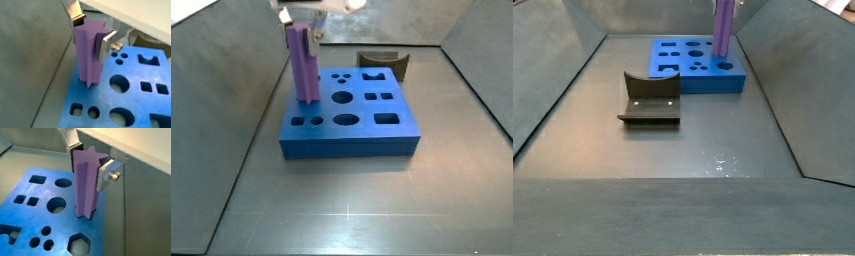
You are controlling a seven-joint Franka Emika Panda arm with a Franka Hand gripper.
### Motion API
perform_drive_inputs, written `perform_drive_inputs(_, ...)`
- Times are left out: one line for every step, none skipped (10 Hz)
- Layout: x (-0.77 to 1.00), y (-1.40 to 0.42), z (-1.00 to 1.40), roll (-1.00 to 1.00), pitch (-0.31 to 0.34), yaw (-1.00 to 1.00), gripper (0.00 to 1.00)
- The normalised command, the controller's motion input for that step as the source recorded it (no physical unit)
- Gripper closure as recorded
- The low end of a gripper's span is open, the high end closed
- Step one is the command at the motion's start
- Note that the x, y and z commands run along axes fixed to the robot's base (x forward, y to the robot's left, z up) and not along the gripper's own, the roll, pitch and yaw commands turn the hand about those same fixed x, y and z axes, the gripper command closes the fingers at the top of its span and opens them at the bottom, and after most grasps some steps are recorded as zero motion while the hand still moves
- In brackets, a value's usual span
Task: Pick up the star object. Move up. Place the star object on the fixture. Regrasp the star object. Move to above the board. Insert the star object.
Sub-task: Insert the star object.
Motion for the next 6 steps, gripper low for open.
perform_drive_inputs(0.11, 0.0, -0.71, 0.0, 0.0, -0.13, 1.0)
perform_drive_inputs(0.14, 0.0, -0.57, 0.0, 0.0, -0.09, 1.0)
perform_drive_inputs(0.16, 0.0, -0.11, -0.1, -0.037, -0.03, 1.0)
perform_drive_inputs(0.09, 0.0, -0.13, -0.06, -0.027, -0.02, 1.0)
perform_drive_inputs(0.0, 0.0, -0.07, 0.0, 0.0, 0.0, 1.0)
perform_drive_inputs(0.0, 0.0, 0.0, 0.0, 0.0, 0.0, 1.0)
